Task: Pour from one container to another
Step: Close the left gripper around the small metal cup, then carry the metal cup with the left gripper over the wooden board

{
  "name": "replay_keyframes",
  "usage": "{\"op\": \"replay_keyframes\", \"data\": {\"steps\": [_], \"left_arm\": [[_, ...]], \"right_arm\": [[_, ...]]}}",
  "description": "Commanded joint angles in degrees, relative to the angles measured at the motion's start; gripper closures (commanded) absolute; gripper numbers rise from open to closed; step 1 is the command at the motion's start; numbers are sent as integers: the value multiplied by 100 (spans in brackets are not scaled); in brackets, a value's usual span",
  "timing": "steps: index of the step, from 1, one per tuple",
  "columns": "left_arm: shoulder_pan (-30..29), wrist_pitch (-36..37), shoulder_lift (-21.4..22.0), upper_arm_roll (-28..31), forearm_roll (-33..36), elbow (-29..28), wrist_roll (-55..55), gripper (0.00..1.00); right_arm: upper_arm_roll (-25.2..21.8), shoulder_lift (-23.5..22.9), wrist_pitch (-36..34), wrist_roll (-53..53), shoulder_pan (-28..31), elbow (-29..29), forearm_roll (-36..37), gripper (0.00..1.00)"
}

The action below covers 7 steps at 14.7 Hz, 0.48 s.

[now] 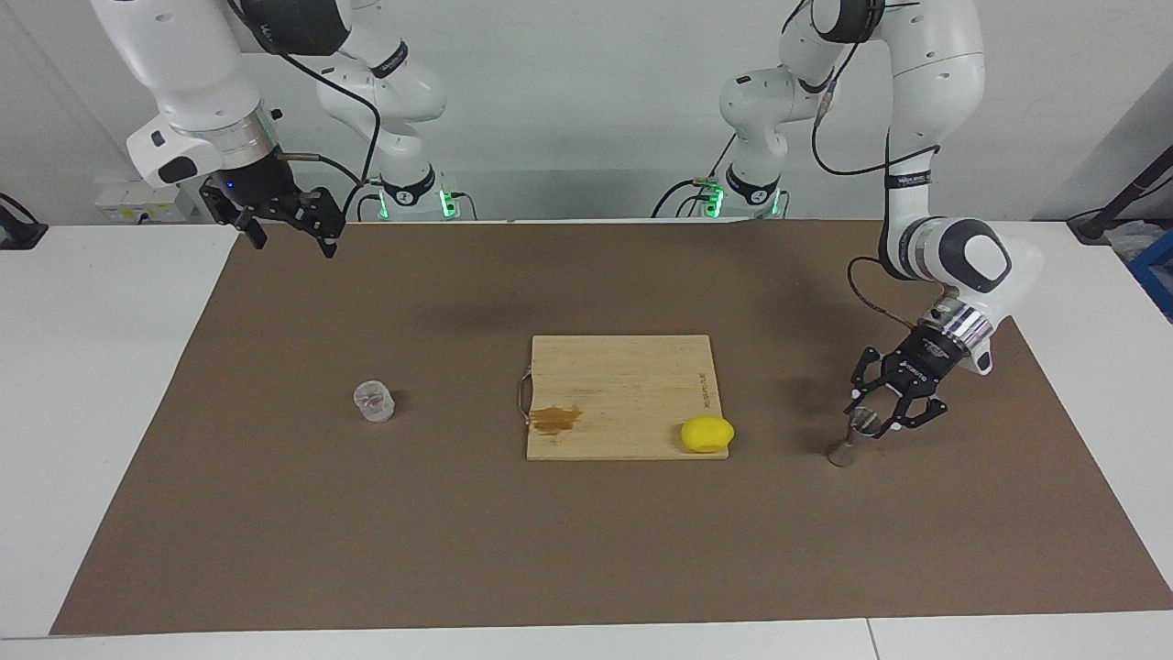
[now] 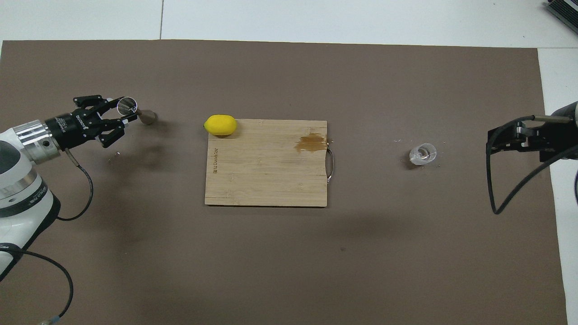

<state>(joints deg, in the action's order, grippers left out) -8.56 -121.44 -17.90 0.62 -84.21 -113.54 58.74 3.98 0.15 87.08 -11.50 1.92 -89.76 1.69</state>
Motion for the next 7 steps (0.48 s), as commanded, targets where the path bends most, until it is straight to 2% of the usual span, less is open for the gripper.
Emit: {"op": "replay_keyframes", "data": {"steps": [1, 5, 7], "left_arm": [[30, 593, 59, -131, -34, 234, 372, 100], [125, 841, 129, -562, 37, 297, 1393, 100], [554, 754, 278, -589, 28, 297, 1447, 100]], "right_arm": [[24, 99, 152, -72, 10, -139, 95, 1], [24, 99, 152, -72, 10, -139, 95, 1], [33, 99, 152, -72, 10, -139, 95, 1]]}}
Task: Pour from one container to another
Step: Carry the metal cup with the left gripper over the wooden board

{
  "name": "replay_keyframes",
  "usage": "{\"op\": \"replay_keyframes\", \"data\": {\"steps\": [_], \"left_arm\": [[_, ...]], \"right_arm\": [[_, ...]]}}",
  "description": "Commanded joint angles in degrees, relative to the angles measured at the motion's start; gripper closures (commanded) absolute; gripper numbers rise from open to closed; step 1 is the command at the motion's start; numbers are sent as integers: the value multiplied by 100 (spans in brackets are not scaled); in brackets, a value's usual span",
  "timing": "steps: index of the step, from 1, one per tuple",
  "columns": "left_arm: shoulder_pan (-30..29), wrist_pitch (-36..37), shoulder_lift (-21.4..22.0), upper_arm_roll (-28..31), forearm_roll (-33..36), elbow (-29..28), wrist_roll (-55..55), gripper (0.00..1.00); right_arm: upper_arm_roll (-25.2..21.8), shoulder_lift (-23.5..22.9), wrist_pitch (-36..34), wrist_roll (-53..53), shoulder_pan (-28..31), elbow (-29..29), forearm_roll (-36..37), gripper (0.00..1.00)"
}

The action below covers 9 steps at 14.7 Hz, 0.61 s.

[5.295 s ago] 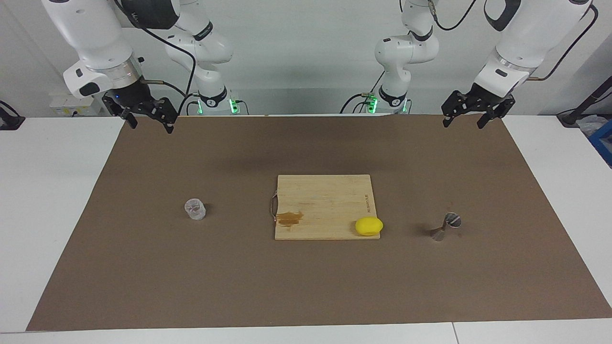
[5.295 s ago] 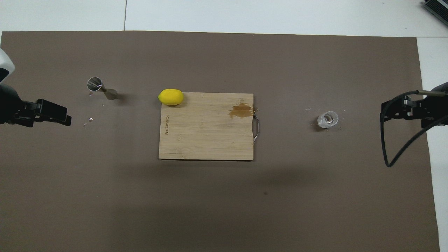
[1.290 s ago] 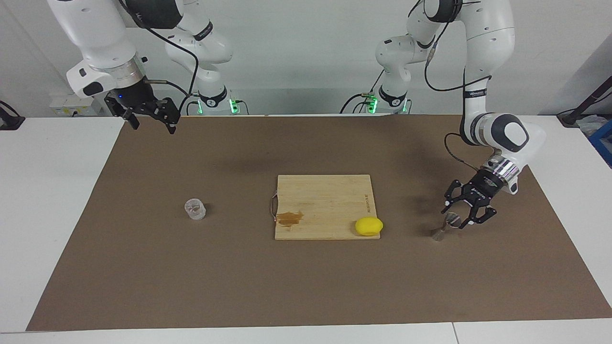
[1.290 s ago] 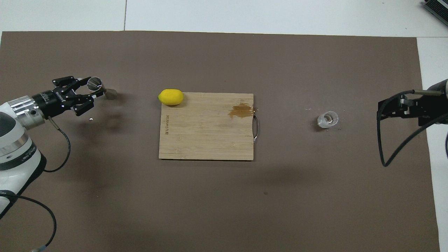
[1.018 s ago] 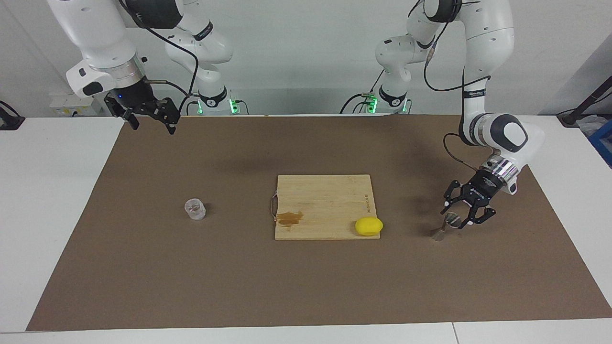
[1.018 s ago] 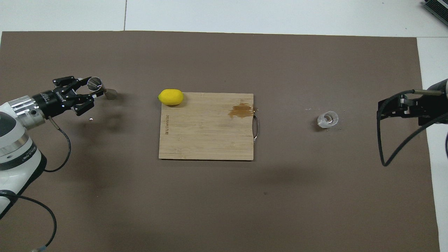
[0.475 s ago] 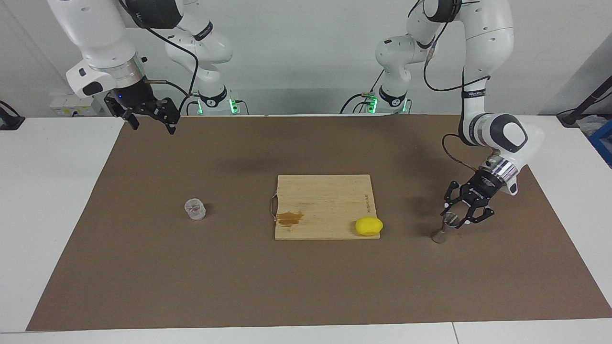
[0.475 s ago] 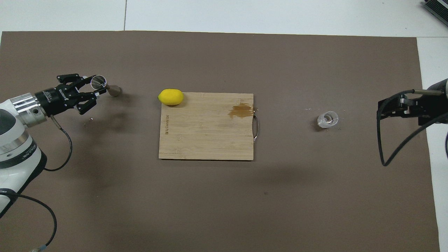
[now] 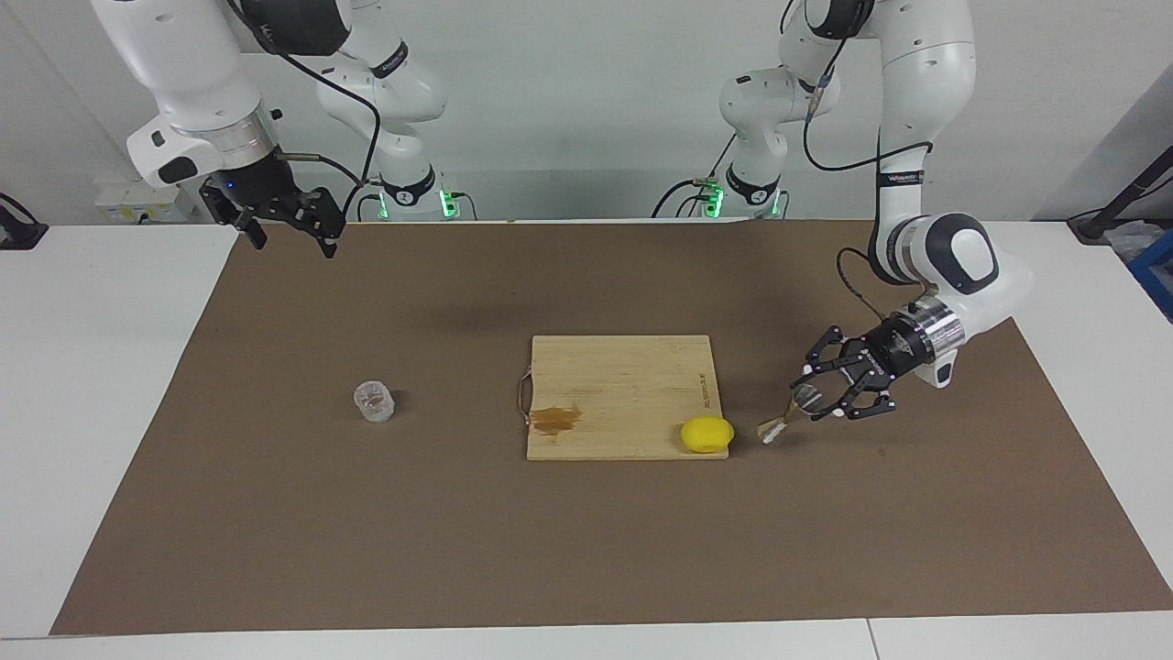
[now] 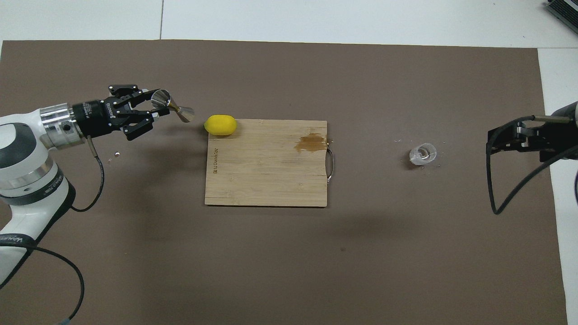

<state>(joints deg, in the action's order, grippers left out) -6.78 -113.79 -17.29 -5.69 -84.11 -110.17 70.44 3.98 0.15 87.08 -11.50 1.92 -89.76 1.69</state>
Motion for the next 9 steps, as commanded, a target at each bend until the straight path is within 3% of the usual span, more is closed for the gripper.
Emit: {"op": "replay_keyframes", "data": {"steps": [1, 6, 9], "left_arm": [[562, -73, 252, 41, 0, -40, 277, 100], [1713, -819, 270, 33, -333, -49, 207, 100], [2548, -1766, 182, 33, -929, -75, 172, 100]], "right_arm": [[33, 99, 152, -71, 10, -138, 95, 1], [24, 108, 152, -71, 10, -147, 95, 1], [24, 108, 152, -71, 10, -147, 95, 1]]}}
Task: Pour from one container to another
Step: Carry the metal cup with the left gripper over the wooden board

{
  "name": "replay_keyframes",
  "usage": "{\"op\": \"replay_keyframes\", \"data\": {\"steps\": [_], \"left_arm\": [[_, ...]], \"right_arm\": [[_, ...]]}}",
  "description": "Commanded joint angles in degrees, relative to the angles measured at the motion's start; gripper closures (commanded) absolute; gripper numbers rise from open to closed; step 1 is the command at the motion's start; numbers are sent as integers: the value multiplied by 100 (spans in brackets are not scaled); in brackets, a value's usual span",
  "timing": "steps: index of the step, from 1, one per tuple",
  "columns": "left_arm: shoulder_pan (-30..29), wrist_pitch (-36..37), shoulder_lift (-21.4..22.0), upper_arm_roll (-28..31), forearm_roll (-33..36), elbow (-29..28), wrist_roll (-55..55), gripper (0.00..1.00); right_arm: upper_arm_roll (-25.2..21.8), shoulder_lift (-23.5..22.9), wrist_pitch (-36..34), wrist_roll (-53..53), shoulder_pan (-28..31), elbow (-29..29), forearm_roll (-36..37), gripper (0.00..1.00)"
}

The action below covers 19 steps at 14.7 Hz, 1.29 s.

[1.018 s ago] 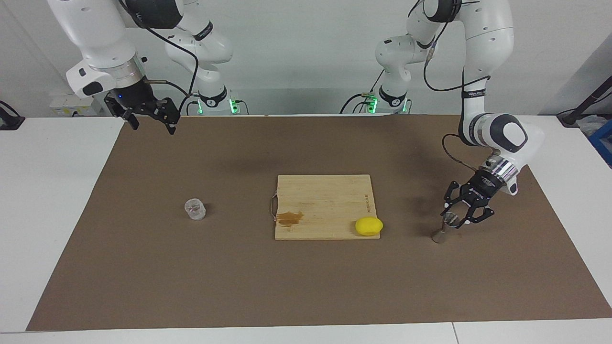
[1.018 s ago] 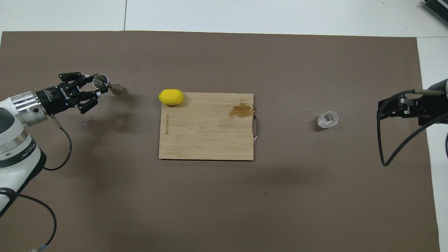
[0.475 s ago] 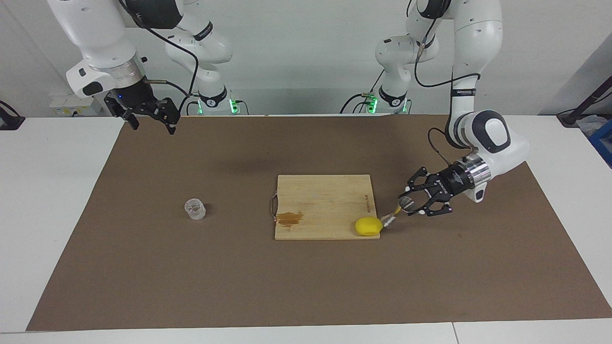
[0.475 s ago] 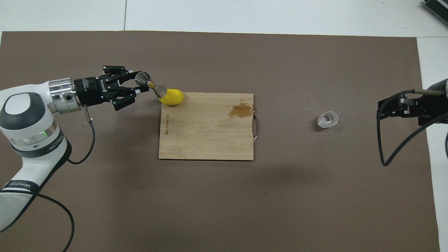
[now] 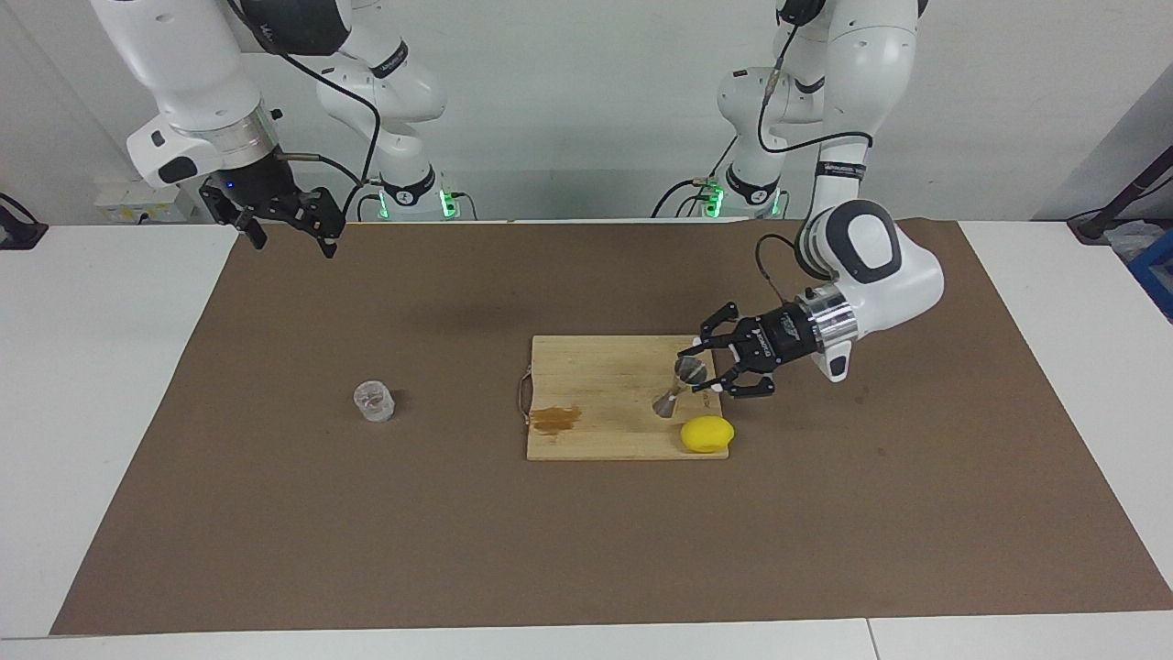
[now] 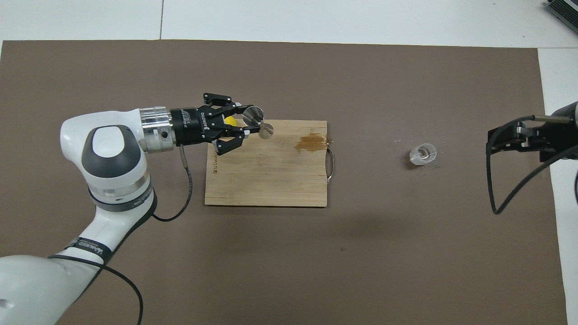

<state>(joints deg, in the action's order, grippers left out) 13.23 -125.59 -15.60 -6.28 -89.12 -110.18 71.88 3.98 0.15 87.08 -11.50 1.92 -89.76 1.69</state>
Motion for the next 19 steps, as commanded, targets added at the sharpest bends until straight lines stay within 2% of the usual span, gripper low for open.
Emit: {"op": "replay_keyframes", "data": {"steps": [1, 3, 7, 9, 19], "left_arm": [[792, -868, -5, 100, -614, -56, 11, 100], [1005, -1090, -127, 109, -660, -30, -24, 100], [1338, -1528, -584, 92, -712, 400, -113, 100], [1524, -1758, -663, 109, -712, 401, -104, 100], [1489, -1767, -778, 118, -677, 436, -209, 100]], "right_arm": [[24, 108, 152, -72, 10, -147, 95, 1], [33, 108, 143, -72, 10, -147, 95, 1], [24, 108, 152, -72, 10, -147, 95, 1], [24, 108, 152, -72, 10, -147, 95, 1], [24, 108, 152, -72, 10, -147, 95, 1]]}}
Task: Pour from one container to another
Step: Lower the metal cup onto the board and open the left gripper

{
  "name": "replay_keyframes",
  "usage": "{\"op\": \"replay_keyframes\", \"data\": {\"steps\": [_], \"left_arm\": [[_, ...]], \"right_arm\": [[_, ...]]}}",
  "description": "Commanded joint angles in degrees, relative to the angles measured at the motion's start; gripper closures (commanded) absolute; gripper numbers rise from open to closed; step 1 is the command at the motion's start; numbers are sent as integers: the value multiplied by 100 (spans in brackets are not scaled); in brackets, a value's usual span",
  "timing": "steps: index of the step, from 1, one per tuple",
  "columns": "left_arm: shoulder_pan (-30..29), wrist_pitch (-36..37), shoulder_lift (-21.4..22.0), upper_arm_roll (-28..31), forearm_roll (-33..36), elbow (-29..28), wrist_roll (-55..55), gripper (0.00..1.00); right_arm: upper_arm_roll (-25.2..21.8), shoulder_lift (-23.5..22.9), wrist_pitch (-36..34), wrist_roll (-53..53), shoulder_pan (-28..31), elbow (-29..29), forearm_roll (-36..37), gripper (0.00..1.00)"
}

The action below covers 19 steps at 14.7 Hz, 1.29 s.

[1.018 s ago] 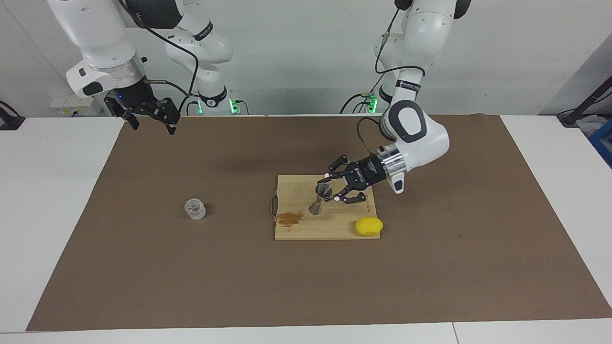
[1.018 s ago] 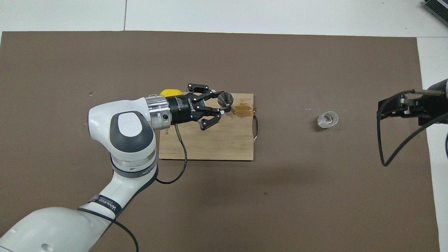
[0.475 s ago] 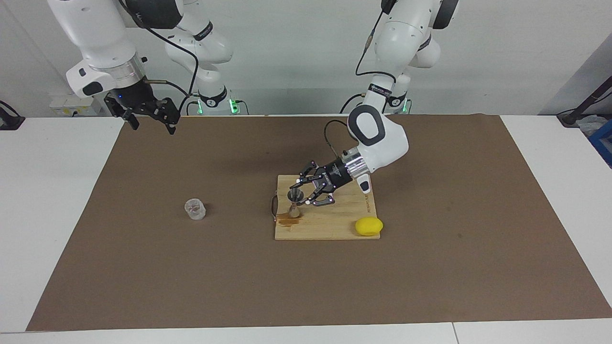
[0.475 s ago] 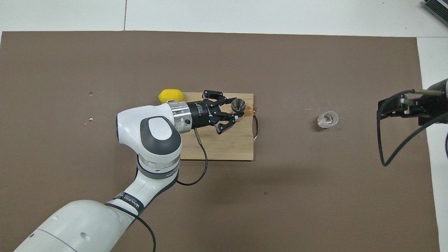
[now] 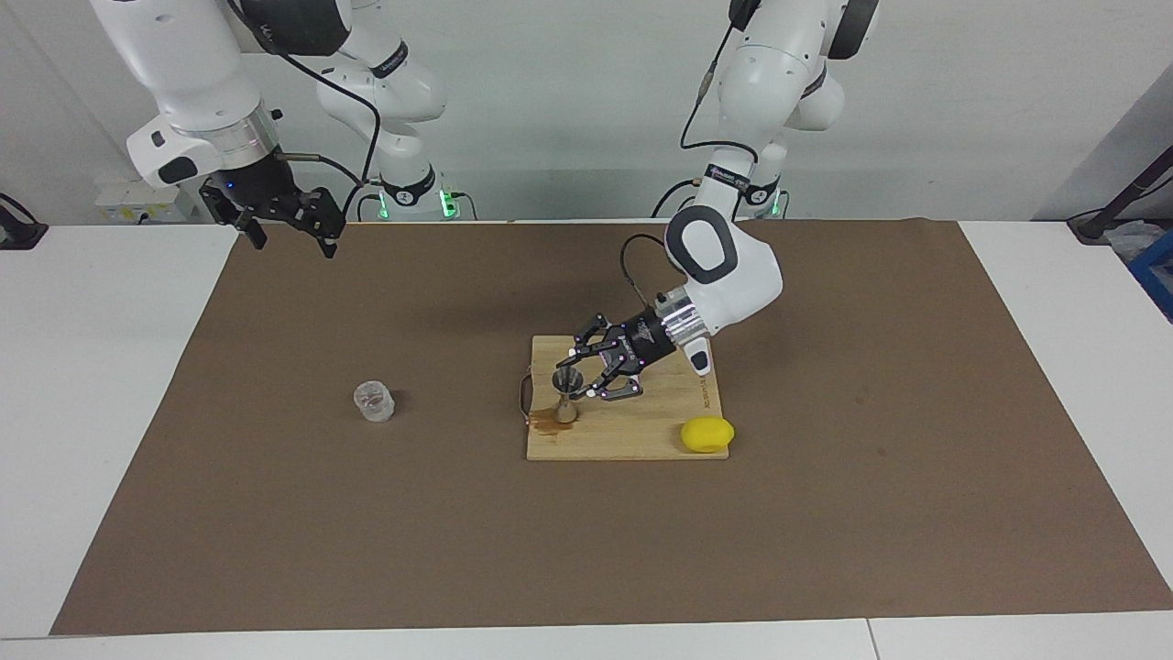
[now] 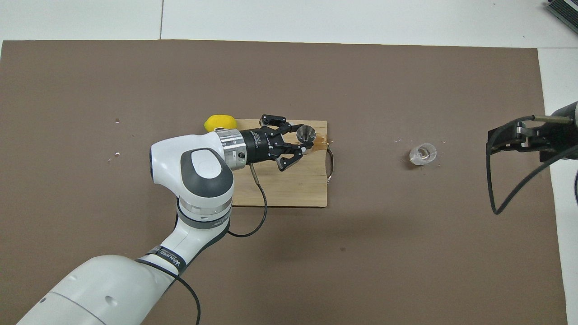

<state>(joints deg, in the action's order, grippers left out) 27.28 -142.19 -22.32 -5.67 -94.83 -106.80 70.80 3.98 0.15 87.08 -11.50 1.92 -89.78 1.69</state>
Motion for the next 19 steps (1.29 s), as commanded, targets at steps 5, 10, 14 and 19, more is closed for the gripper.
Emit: {"op": "replay_keyframes", "data": {"steps": [5, 10, 14, 19], "left_arm": [[173, -369, -149, 75, -89, 98, -84, 59], [15, -116, -80, 40, -97, 89, -31, 0], [-135, 174, 183, 22, -80, 54, 39, 0], [-152, 271, 957, 74, 427, -113, 758, 0]], "right_arm": [[24, 108, 152, -72, 10, -145, 95, 1], [24, 99, 160, -72, 19, -145, 95, 1], [24, 108, 152, -63, 10, -145, 95, 1], [24, 108, 117, -1, 19, -145, 95, 1]]}}
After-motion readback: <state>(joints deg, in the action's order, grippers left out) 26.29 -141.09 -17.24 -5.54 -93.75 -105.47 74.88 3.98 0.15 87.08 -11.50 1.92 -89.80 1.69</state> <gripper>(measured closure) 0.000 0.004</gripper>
